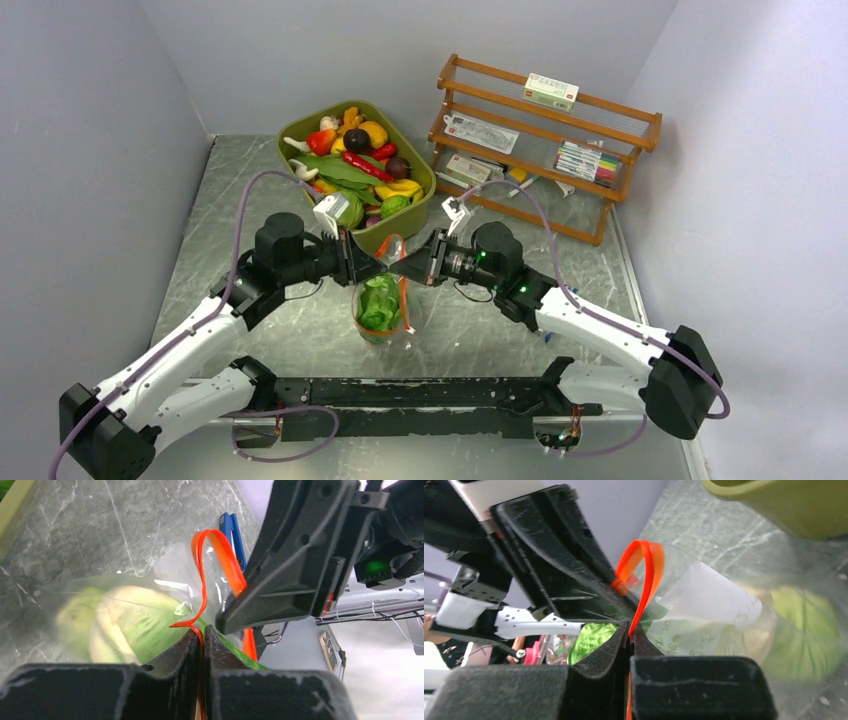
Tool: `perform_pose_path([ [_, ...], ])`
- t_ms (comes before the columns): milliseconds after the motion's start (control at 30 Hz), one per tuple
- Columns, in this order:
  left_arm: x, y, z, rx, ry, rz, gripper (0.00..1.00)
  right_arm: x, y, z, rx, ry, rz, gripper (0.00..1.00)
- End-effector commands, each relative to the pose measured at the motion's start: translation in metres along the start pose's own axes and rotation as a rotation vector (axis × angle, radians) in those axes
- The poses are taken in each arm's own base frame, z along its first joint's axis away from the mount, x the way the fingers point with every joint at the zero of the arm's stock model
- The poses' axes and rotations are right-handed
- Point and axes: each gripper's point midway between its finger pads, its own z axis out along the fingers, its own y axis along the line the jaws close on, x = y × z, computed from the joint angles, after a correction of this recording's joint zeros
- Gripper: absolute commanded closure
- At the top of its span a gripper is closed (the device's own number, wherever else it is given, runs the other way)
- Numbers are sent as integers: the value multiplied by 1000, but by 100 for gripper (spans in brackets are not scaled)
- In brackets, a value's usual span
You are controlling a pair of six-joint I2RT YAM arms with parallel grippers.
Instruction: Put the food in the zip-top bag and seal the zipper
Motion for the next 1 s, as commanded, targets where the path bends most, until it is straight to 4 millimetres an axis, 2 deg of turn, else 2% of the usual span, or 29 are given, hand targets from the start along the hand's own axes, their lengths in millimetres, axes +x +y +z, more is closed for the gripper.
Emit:
perform_pose_path([
  [0,-25,-20,-4,-7,-14,32,93,-32,44,-5,-137,-73,-22,100],
  [33,-28,-20,-5,-22,-26,29,93,-36,18,0,23,-80,-39,100],
  [67,-33,-18,-7,-54,-41,27,93,-25,-7,0,190,-34,-65,100],
  [133,-44,-6,-15,-169,-67,32,93,-42,10,-5,212,-65,-155,100],
  [200,-49,10,-22,-280,-77,54,93,-46,53,-14,-5,-90,-170,100],
  [233,-53,11,-25,-299,-83,71,93,-49,71,-20,-123,-101,-157,100],
  [267,-57,6,-26,-286,-91,86,93,-49,87,-26,-235,-93,-127,100],
  [333,-68,-21,-26,-172,-111,111,93,-41,109,-32,-401,-39,-87,100],
  [367,-71,-37,-25,-96,-117,111,93,-38,114,-33,-447,-25,-62,100],
  [400,-75,-56,-26,-10,-125,105,93,-35,110,-31,-457,-21,-48,100],
  [433,-76,-71,-27,64,-126,97,93,-32,98,-25,-414,-17,-36,100],
  [500,-72,-86,-30,145,-115,67,93,-32,53,-10,-198,-30,-48,100],
  [567,-65,-73,-32,89,-106,52,93,-38,-2,-6,77,-81,-69,100],
  [600,-61,-60,-31,30,-109,46,93,-37,-22,-6,170,-83,-76,100],
  [633,-57,-53,-30,3,-99,41,93,-36,-29,-6,205,-71,-81,100],
  [667,-54,-53,-30,12,-89,38,93,-35,-22,-5,177,-47,-79,100],
  [700,-54,-59,-31,36,-83,31,93,-36,1,-3,83,-24,-75,100],
  [767,-61,-77,-34,106,-82,23,93,-47,66,-8,-191,-27,-62,100],
  [833,-69,-90,-39,138,-90,27,93,-54,114,-24,-396,-28,-46,100],
  [867,-70,-88,-40,112,-91,28,93,-57,126,-30,-436,-32,-54,100],
  [900,-70,-79,-41,58,-93,35,93,-60,127,-32,-423,-39,-63,100],
  [933,-69,-66,-41,-8,-95,36,93,-61,114,-28,-347,-53,-75,100],
  [967,-65,-54,-39,-55,-90,35,93,-62,92,-21,-241,-69,-88,100],
])
